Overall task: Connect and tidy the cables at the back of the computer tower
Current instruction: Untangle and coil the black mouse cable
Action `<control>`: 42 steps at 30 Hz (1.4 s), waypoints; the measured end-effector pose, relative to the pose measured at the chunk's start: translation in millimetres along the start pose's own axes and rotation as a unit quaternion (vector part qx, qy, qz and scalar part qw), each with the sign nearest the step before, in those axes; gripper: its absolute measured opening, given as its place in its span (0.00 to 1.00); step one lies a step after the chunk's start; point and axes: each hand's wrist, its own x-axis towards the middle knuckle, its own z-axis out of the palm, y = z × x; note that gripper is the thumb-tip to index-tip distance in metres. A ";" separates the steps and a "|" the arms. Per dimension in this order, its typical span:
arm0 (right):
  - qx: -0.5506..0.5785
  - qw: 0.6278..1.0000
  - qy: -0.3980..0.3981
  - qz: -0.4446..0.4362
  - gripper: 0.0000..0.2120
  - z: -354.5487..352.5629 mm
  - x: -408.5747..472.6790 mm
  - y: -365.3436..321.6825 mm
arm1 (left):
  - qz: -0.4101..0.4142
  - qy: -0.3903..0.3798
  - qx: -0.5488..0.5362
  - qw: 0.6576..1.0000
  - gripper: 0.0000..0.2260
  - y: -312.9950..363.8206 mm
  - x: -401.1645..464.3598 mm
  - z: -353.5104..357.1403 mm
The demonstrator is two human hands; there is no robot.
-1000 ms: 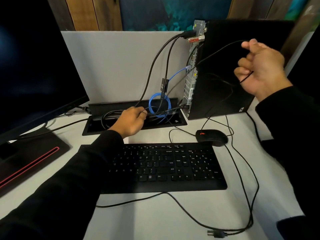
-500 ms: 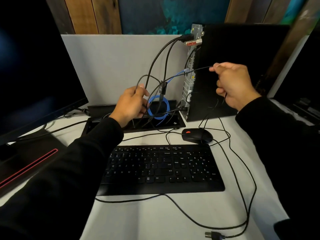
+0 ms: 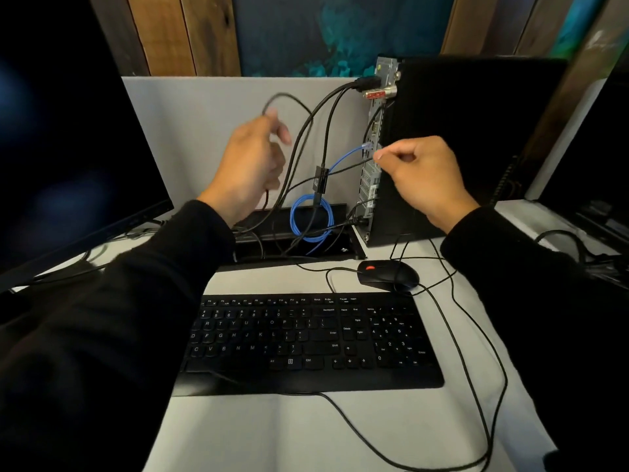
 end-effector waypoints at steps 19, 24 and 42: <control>-0.167 0.984 0.065 0.008 0.06 -27.4 -8.4 33.8 | 0.071 0.236 0.266 0.932 0.17 -18.9 23.3 -121.9; -0.039 0.998 -0.009 -0.038 0.06 -9.0 -15.3 11.0 | 0.053 0.010 0.225 0.973 0.15 -31.2 -1.8 -78.3; -0.105 0.990 -0.041 -0.085 0.04 51.0 -51.7 -12.3 | 0.124 -0.089 0.288 0.946 0.09 -42.6 -8.0 -40.0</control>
